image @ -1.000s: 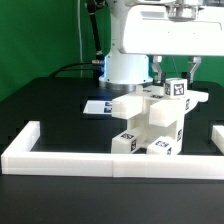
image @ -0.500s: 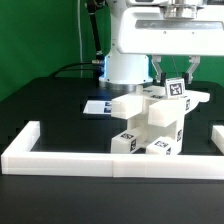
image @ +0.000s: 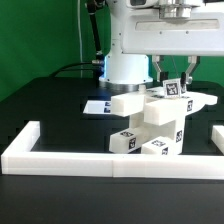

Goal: Assemble chair

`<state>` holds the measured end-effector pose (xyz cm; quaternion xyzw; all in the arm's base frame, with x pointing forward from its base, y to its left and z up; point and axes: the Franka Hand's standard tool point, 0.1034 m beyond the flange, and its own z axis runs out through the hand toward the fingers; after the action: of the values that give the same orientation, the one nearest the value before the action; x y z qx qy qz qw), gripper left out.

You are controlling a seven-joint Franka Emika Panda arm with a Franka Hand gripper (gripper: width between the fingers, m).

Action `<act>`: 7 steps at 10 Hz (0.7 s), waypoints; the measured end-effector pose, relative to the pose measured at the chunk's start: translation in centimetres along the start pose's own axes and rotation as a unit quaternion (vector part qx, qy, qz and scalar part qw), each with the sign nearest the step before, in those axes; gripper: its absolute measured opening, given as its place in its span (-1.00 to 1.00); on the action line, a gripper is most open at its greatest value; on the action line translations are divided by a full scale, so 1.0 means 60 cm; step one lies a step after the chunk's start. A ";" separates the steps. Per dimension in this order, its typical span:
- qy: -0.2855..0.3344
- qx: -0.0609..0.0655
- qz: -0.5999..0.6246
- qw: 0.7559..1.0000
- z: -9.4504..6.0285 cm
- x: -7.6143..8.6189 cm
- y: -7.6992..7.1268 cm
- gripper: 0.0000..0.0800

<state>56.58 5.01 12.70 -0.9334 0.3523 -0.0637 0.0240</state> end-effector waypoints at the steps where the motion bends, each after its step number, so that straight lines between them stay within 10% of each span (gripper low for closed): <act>1: -0.002 0.002 0.064 0.998 0.000 -0.001 -0.001 -0.29; 2: -0.001 0.002 0.062 0.998 0.000 -0.001 -0.001 -0.29; 4: -0.001 0.002 0.007 1.000 0.000 0.000 0.000 0.51; 7: 0.005 0.000 -0.156 0.988 -0.001 0.006 0.002 0.62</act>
Offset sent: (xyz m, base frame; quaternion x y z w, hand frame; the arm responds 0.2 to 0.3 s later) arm 0.0023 -0.0010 0.0046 0.0024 0.0035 -0.1269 0.9919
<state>56.79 4.68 12.80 -0.9765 0.2028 -0.0716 0.0119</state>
